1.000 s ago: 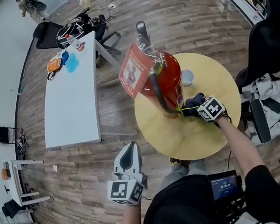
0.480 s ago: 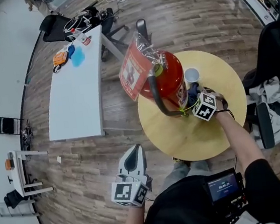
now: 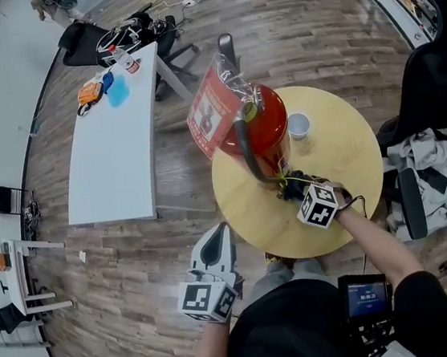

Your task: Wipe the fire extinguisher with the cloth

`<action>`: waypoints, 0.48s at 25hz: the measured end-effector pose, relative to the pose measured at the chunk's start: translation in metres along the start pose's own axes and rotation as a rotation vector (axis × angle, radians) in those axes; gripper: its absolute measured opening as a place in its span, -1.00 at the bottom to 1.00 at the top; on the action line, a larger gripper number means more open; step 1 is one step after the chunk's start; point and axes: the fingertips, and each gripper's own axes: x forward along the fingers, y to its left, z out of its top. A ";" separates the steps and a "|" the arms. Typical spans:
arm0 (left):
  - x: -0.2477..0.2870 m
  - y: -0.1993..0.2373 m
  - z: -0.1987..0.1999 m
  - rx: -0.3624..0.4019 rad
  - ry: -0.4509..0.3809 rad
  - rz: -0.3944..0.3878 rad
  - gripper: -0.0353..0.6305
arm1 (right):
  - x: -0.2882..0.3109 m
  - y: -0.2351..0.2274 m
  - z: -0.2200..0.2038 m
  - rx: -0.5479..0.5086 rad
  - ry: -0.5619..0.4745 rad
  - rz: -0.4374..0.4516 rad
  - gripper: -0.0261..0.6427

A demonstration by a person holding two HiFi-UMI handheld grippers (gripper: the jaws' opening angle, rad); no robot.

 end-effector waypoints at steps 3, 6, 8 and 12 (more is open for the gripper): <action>-0.001 0.004 0.004 -0.014 -0.018 -0.002 -0.82 | -0.018 0.013 0.023 0.026 -0.059 0.008 -0.68; 0.001 0.006 0.009 -0.020 -0.034 -0.015 -0.82 | -0.049 0.007 0.033 0.157 -0.137 0.009 -0.68; 0.003 0.006 0.011 -0.024 -0.042 -0.028 -0.82 | -0.070 0.005 0.040 0.212 -0.193 0.002 -0.68; 0.006 0.007 0.013 -0.034 -0.053 -0.061 -0.82 | -0.114 0.014 0.077 0.208 -0.302 0.000 -0.68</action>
